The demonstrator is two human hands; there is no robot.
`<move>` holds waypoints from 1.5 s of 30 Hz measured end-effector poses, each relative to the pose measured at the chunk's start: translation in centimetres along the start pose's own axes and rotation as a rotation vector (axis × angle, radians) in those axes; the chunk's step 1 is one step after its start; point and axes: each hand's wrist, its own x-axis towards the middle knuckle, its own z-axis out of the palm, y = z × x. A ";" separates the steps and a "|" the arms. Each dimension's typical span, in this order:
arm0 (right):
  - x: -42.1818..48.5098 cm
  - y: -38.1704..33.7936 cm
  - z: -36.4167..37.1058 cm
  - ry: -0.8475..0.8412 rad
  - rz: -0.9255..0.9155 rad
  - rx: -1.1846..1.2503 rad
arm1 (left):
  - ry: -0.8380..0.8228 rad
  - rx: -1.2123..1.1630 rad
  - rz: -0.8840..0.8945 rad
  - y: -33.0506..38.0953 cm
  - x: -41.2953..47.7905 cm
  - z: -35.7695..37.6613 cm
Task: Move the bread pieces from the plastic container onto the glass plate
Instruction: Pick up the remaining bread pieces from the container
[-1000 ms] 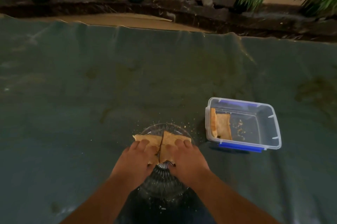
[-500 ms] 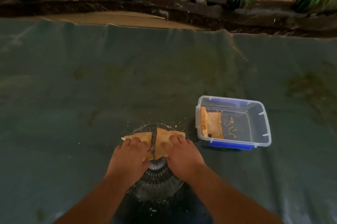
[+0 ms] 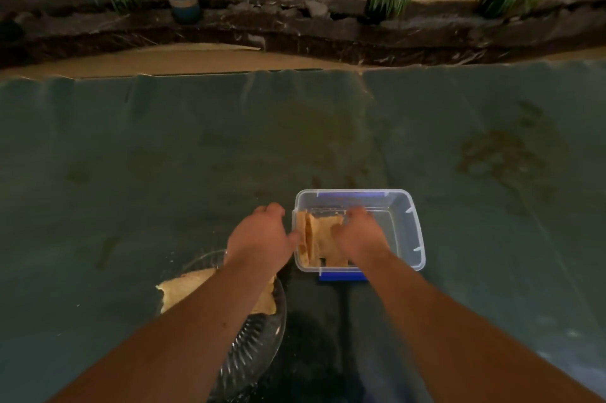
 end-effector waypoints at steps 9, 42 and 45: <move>4.1 2.1 2.2 -0.163 0.000 -0.033 | -0.052 0.053 -0.136 2.8 2.5 2.4; -6.2 -5.4 -1.4 0.063 -0.149 0.371 | 0.107 -0.372 -0.169 -2.2 -2.5 -4.0; -8.7 -7.4 -0.8 0.025 -0.171 0.366 | 0.091 -0.404 -0.177 -5.3 -4.1 -5.5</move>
